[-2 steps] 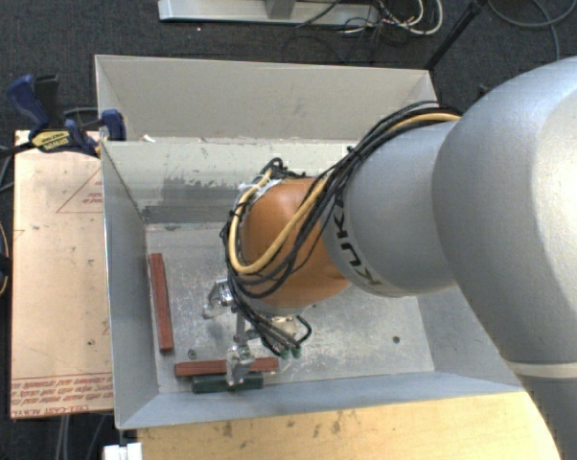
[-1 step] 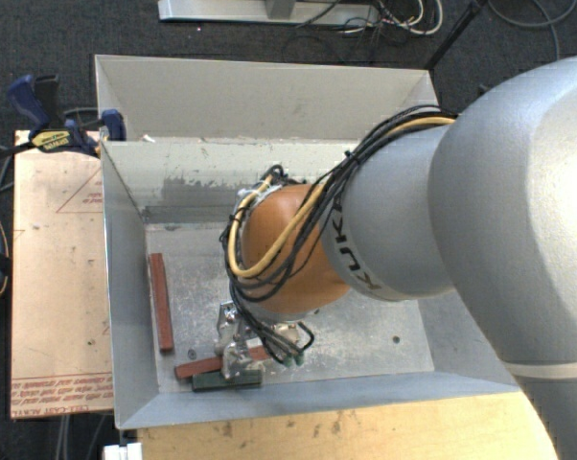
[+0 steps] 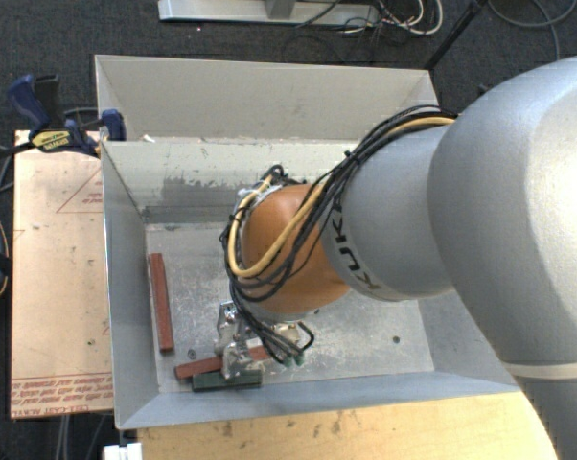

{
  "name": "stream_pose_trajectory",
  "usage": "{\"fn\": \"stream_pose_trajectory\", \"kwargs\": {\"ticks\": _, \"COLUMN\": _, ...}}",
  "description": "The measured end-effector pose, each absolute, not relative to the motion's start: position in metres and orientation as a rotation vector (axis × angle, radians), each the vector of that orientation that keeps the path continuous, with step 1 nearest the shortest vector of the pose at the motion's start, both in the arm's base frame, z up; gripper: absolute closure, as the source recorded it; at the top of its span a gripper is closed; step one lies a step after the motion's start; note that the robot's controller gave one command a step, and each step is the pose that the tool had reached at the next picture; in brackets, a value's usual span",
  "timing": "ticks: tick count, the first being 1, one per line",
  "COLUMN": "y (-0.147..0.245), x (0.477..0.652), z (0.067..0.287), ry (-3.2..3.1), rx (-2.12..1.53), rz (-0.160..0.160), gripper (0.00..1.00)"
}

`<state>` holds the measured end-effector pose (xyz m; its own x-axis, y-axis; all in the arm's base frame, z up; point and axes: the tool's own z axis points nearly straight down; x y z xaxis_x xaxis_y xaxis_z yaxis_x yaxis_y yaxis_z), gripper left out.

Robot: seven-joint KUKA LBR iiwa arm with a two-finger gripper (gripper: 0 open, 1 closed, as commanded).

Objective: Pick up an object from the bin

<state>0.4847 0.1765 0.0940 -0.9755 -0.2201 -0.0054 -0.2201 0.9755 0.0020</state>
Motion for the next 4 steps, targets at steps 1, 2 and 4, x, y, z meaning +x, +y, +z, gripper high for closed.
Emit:
{"fn": "stream_pose_trajectory", "kwargs": {"ticks": 1, "y": 0.177, "x": 0.485, "z": 0.095, "ry": 3.118, "rx": -0.347, "rz": 0.004, "gripper": 1.0}}
{"fn": "stream_pose_trajectory", "kwargs": {"ticks": 2, "y": 0.175, "x": 0.497, "z": 0.136, "ry": 3.082, "rx": -0.578, "rz": 0.003, "gripper": 1.0}}
{"fn": "stream_pose_trajectory", "kwargs": {"ticks": 4, "y": 0.208, "x": 0.495, "z": 0.099, "ry": 3.058, "rx": -0.7, "rz": 0.002, "gripper": 1.0}}
